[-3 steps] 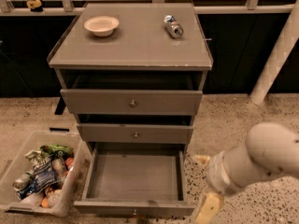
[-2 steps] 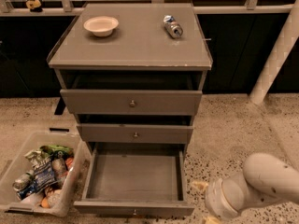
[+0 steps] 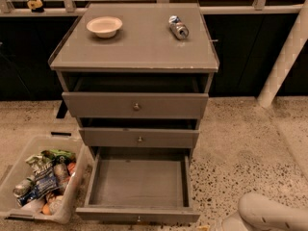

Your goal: Close bottom drawer

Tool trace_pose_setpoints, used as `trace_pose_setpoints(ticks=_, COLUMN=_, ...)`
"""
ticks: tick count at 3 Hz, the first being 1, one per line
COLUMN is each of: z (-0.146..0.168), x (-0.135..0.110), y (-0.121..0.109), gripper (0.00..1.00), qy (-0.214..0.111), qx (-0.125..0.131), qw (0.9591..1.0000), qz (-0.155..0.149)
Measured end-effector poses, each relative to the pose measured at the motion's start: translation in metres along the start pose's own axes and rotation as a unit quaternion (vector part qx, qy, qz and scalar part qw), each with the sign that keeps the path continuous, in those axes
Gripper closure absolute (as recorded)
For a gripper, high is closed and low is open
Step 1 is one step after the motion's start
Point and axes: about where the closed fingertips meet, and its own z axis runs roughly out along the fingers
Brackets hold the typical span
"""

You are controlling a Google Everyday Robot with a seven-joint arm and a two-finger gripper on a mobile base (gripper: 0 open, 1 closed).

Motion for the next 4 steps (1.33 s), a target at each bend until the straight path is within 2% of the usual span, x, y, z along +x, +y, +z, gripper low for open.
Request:
trace_pose_setpoints(ticks=1, z=0.029, x=0.005, y=-0.037, gripper=0.0, qy=0.025, qx=-0.003, qw=0.9986, qz=0.047)
trace_pose_setpoints(ticks=2, z=0.029, x=0.005, y=-0.037, gripper=0.0, qy=0.025, qx=-0.003, qw=0.9986, qz=0.047)
trace_pose_setpoints(ticks=3, z=0.029, x=0.003, y=-0.065, gripper=0.0, qy=0.009, qx=0.011, qw=0.9966, qz=0.081)
trace_pose_setpoints(ticks=4, z=0.034, x=0.01, y=-0.08, gripper=0.0, qy=-0.013, qx=0.019, qw=0.9936, qz=0.11)
